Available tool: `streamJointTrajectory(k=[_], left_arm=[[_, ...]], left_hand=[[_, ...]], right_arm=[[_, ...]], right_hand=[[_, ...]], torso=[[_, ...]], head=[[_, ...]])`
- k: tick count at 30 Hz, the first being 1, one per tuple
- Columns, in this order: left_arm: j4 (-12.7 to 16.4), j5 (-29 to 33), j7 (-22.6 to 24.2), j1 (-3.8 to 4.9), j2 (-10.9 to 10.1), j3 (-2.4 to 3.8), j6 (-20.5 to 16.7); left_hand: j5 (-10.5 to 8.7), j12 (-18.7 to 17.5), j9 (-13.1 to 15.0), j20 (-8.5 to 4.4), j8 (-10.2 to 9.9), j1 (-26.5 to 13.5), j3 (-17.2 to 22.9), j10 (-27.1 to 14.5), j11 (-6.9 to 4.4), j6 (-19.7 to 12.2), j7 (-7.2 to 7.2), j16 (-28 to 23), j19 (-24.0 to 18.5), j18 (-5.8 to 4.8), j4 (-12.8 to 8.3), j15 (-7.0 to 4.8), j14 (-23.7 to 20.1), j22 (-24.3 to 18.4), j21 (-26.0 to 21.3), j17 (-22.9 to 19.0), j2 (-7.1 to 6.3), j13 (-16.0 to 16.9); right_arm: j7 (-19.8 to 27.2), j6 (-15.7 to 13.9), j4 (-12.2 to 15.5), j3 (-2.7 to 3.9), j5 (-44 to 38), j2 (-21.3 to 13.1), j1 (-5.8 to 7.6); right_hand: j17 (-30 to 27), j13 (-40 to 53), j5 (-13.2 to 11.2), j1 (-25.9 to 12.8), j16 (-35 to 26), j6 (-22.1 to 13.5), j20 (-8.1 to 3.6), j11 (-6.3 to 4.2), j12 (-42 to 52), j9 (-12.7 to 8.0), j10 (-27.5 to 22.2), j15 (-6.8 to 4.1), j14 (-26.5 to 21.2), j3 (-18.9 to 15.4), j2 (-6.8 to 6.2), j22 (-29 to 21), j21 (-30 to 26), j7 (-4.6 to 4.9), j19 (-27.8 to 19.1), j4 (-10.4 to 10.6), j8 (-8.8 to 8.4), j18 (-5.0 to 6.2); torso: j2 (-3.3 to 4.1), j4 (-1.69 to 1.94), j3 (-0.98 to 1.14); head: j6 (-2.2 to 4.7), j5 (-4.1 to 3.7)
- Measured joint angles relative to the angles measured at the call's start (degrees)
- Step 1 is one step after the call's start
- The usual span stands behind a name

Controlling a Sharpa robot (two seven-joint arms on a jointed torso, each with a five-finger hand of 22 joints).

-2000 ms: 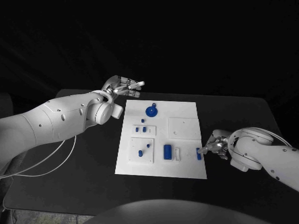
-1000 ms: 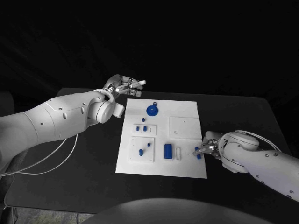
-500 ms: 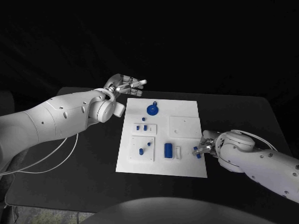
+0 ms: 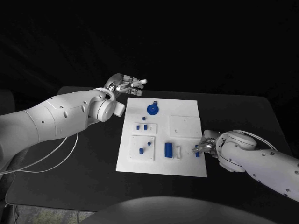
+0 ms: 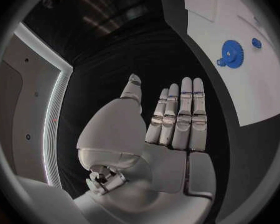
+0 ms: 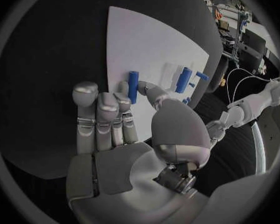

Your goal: Assemble the parts on the task board

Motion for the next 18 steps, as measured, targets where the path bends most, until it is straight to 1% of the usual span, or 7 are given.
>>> streamJointTrajectory(k=[5,6,8,14,15,17,18], left_arm=[[0.00,-0.02,-0.10,0.00,-0.01,0.00,0.02],[0.00,-0.02,-0.12,0.00,-0.01,0.00,0.03],[0.00,-0.02,-0.16,0.00,-0.01,0.00,0.03],[-0.02,-0.03,-0.25,0.00,-0.02,0.00,0.05],[-0.03,-0.03,-0.27,0.00,-0.02,0.00,0.06],[-0.03,-0.04,-0.29,0.00,-0.01,0.00,0.07],[-0.03,-0.04,-0.31,0.00,-0.01,0.00,0.07]], left_hand=[[0.00,0.00,0.00,0.00,0.00,0.00,0.00,0.00,0.00,0.00,0.00,0.00,0.00,0.00,0.00,0.00,0.00,0.00,0.00,0.00,0.00,0.00],[0.00,0.00,0.00,0.00,0.00,0.00,0.00,0.00,0.00,0.00,0.00,0.00,0.00,0.00,0.00,0.00,0.00,0.00,0.00,0.00,0.00,0.00],[0.00,0.00,0.00,0.00,0.00,0.00,0.00,0.00,0.00,0.00,0.00,0.00,0.00,0.00,0.00,0.00,0.00,0.00,0.00,0.00,0.00,0.00],[0.00,0.00,0.00,0.00,0.00,0.00,0.00,-0.21,0.21,0.00,0.00,0.00,0.00,0.00,0.00,0.00,0.00,-0.17,0.00,0.05,0.00,0.00],[0.00,0.00,0.00,0.00,0.00,0.00,0.00,-0.21,0.21,0.00,0.00,0.00,0.00,0.00,0.00,0.00,0.00,-0.17,0.00,0.07,0.00,0.00],[0.00,0.00,0.00,0.00,0.00,0.00,0.00,-0.21,0.21,0.00,0.00,0.00,0.00,0.00,0.00,0.00,0.00,-0.17,0.00,0.06,0.00,0.00],[0.00,0.00,0.00,0.00,0.00,0.00,0.00,-0.21,0.21,0.00,0.00,0.00,0.00,0.00,0.00,0.00,0.00,-0.17,0.00,0.07,0.00,0.00]], right_arm=[[0.10,-1.36,0.12,-0.02,3.08,-0.41,-0.01],[0.12,-1.62,0.18,-0.03,3.70,-0.50,-0.02],[0.14,-2.20,0.38,-0.05,5.18,-0.67,-0.06],[0.11,-3.29,0.97,-0.05,9.58,-1.14,-0.14],[0.11,-3.32,1.18,-0.06,10.66,-1.17,-0.19],[0.14,-3.32,1.52,-0.06,12.26,-1.20,-0.21],[0.21,-3.31,1.78,-0.02,13.27,-1.22,-0.21]], right_hand=[[0.00,-0.23,0.00,0.00,0.00,-0.30,0.00,0.06,0.00,-0.09,-0.07,0.01,-0.01,0.10,0.00,0.00,0.00,0.31,0.00,0.10,-0.18,0.00],[0.00,-0.26,0.00,0.00,0.00,-0.36,0.00,0.04,0.00,-0.09,-0.06,0.01,-0.01,1.00,0.00,0.00,0.00,0.38,0.00,1.00,-0.33,0.00],[-0.03,-0.32,-0.03,0.00,0.00,-0.33,0.00,-0.06,0.00,-0.16,0.04,0.01,-0.02,1.20,0.00,-0.01,0.00,0.72,0.00,1.20,-0.67,0.00],[-0.15,-0.48,-0.81,0.01,0.00,-0.34,0.00,-0.14,0.00,-3.44,-0.05,0.02,-0.03,1.53,0.00,-0.01,0.00,0.87,0.00,1.53,-0.47,0.00],[-0.20,-0.53,-1.09,0.01,0.00,-0.24,0.00,-0.14,-0.26,-4.84,-0.05,0.03,-0.04,1.39,0.00,-0.01,-0.18,0.77,0.00,1.39,-0.49,-0.01],[-0.29,-0.55,-1.48,0.01,-0.16,-0.12,0.00,-0.14,-0.28,-9.91,-0.05,0.08,-0.08,1.25,0.00,-0.01,-0.28,0.66,0.00,1.25,-0.48,0.00],[-0.30,-0.55,-1.48,0.02,-0.27,-0.11,0.00,-0.14,-0.28,-14.61,-0.05,0.08,-0.09,1.25,0.01,-0.01,-0.28,0.65,0.00,1.25,-0.45,-0.01]], torso=[[0.01,-0.01,0.04],[0.02,-0.01,0.04],[0.02,-0.02,0.05],[0.02,-0.03,0.04],[0.02,-0.03,0.04],[0.02,-0.02,0.04],[0.02,-0.02,0.04]], head=[[-0.05,0.09],[-0.06,0.12],[-0.07,0.13],[-0.07,0.14],[-0.07,0.14],[-0.04,0.11],[0.00,0.04]])
